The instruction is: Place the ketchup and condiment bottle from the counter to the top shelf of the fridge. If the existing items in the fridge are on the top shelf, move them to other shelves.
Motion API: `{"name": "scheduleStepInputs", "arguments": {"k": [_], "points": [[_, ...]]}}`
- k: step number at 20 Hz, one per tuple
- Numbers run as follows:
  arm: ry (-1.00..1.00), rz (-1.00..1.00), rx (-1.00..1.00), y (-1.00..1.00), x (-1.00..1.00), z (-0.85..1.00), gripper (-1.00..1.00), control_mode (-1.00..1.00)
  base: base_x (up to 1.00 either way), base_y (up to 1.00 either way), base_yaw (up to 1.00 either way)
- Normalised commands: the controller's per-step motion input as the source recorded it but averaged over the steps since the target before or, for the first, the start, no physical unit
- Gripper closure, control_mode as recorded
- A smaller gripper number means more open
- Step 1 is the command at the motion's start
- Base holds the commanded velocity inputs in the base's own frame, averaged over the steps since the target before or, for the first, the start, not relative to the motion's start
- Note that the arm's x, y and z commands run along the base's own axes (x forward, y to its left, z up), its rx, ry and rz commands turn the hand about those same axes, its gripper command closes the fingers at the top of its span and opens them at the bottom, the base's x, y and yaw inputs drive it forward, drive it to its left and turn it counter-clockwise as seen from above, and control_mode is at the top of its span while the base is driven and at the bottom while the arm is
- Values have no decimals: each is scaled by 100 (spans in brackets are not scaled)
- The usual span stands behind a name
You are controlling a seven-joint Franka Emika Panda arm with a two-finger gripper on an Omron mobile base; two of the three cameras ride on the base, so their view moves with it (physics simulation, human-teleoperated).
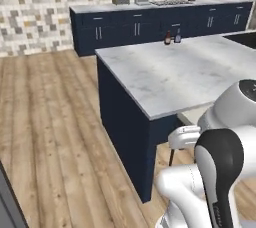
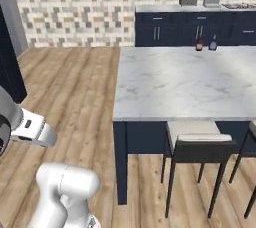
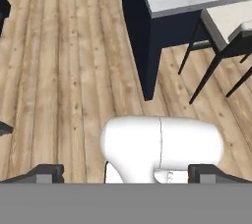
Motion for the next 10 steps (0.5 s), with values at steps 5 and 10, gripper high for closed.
{"name": "scheduleStepInputs", "arguments": {"k": [5,10], "points": [[0,0,0,0,0,0,-100,100,46,-2,44],[0,0,0,0,0,0,-100,100,93,-7,39]]}}
